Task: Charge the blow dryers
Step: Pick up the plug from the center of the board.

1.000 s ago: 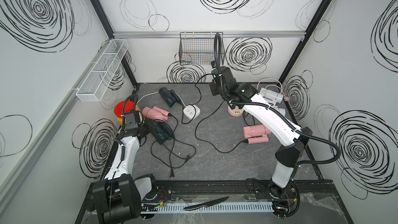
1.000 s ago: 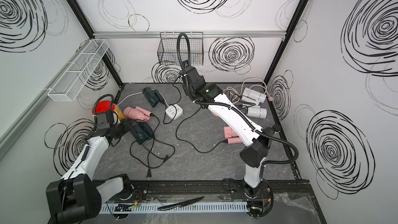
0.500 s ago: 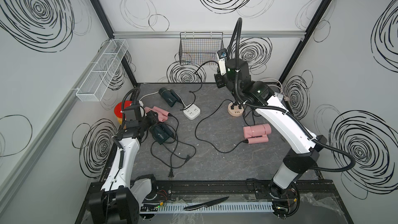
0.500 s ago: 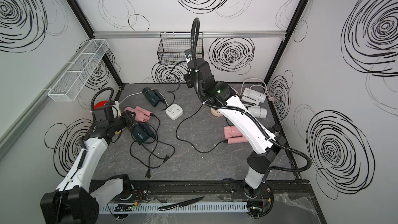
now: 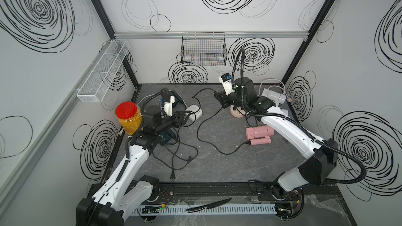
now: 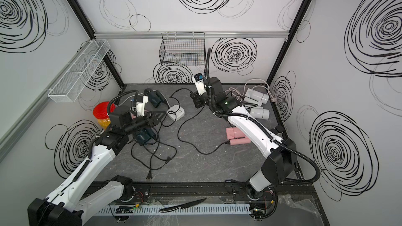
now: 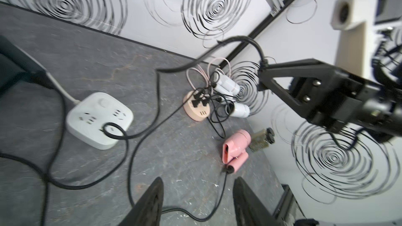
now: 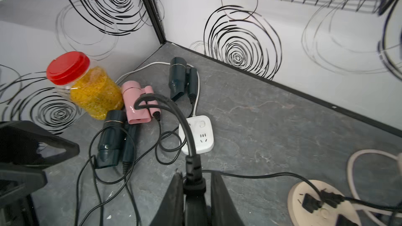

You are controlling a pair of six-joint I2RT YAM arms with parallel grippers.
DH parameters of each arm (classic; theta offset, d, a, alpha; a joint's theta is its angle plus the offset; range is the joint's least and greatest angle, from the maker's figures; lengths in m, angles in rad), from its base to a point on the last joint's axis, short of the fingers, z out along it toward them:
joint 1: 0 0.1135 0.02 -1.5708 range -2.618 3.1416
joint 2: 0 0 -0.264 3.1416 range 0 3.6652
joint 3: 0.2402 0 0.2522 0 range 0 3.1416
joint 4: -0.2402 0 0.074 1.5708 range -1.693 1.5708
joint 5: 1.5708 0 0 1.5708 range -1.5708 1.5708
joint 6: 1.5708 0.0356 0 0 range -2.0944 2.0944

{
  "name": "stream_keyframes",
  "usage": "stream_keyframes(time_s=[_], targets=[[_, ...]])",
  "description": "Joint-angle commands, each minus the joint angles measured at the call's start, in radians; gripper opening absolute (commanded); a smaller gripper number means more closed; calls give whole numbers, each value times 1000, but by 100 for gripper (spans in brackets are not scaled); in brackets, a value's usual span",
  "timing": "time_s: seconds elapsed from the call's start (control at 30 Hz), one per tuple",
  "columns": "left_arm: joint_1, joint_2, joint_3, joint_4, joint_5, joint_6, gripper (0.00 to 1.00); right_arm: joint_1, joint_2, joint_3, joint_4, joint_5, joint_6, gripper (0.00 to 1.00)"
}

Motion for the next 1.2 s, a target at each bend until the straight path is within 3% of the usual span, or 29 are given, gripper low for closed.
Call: stream_keyframes(time_s=[0.0, 0.1, 0.2, 0.53, 1.17], targets=[[-77, 37, -46, 288, 77, -117, 53, -29, -40, -56, 149, -295, 94, 15], [-157, 91, -39, 401, 60, -127, 52, -40, -28, -76, 164, -443, 105, 16], [-172, 144, -20, 496, 42, -154, 52, -48, -7, -86, 163, -556, 91, 16], [-145, 289, -24, 914, 104, -383, 52, -68, -21, -164, 172, -668, 106, 16], [-171, 346, -36, 894, 136, -401, 47, -98, -40, -208, 255, -755, 163, 16]])
